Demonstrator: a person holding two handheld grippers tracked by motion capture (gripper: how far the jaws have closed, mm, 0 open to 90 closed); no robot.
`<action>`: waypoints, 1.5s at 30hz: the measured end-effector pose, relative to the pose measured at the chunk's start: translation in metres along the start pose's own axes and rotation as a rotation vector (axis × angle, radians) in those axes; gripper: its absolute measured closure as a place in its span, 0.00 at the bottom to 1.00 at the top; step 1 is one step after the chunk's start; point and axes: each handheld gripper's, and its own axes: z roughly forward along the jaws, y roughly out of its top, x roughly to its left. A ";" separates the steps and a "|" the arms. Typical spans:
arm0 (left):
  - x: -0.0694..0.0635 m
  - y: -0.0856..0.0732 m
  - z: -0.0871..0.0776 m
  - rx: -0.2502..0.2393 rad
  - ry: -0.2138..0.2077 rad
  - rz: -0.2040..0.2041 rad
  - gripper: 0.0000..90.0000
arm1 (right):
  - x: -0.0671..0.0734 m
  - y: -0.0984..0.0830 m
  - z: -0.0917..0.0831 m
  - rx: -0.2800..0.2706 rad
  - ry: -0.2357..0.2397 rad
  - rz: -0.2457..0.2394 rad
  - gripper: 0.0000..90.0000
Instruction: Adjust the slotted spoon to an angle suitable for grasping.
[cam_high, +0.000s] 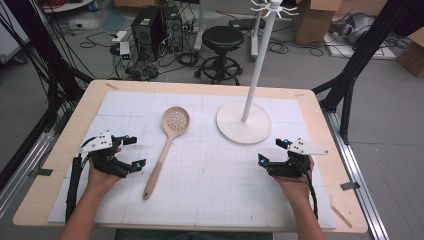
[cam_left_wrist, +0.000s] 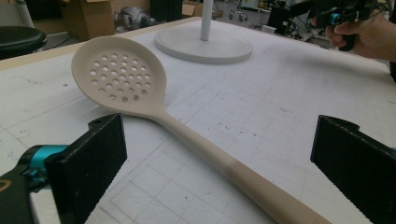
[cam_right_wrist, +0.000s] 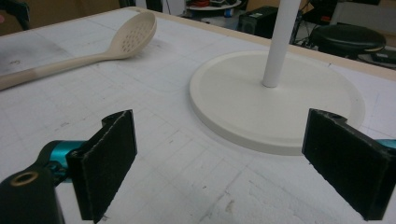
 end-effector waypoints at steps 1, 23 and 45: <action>0.001 0.000 0.001 -0.006 -0.003 -0.004 0.05 | 0.000 0.000 0.001 0.005 0.002 0.002 0.10; -0.001 0.011 0.007 -0.010 0.107 -0.021 0.05 | 0.005 -0.001 -0.002 0.021 -0.013 -0.021 0.10; -0.005 0.047 0.062 0.293 0.214 -0.019 0.26 | 0.004 -0.004 0.005 0.055 -0.011 -0.021 0.10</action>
